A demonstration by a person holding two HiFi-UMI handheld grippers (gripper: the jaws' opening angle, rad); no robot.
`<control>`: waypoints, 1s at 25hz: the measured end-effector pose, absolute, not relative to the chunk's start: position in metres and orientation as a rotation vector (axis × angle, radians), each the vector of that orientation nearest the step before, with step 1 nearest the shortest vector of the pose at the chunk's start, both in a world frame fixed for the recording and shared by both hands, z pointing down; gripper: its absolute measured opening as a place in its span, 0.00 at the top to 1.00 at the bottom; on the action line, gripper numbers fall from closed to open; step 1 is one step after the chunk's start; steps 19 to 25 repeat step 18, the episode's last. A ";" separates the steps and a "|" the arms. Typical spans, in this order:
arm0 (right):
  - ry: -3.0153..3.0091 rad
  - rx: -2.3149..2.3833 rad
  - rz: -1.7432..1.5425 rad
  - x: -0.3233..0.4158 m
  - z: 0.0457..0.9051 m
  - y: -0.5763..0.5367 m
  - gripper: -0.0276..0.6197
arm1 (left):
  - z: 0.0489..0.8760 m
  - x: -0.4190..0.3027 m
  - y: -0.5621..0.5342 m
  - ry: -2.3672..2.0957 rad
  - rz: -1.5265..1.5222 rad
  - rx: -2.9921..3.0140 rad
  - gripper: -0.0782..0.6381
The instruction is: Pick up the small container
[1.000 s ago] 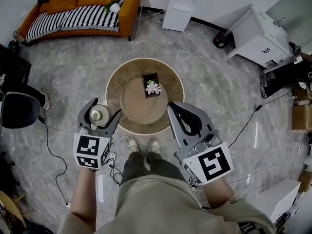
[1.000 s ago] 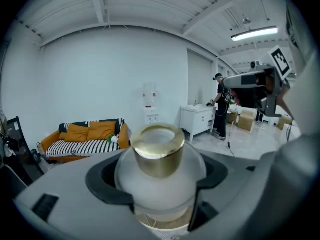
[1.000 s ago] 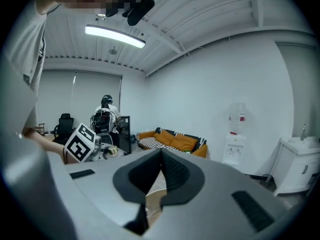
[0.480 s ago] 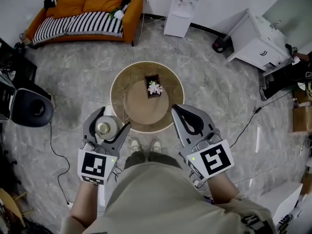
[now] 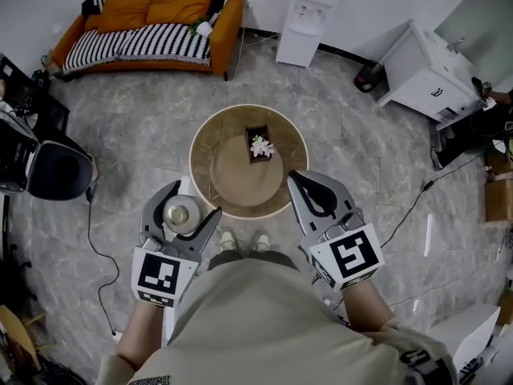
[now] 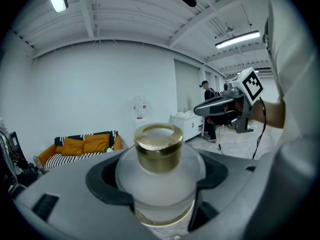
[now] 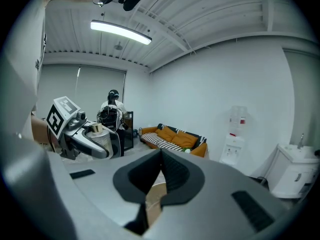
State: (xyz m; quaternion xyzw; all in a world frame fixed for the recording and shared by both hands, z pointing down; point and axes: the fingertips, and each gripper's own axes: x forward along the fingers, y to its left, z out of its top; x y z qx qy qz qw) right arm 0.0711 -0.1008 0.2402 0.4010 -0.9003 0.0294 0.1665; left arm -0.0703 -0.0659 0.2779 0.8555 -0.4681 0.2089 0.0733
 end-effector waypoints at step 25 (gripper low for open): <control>-2.535 1.205 0.178 0.073 0.240 -0.132 0.96 | 0.277 -0.080 -0.085 -1.363 0.647 2.572 0.42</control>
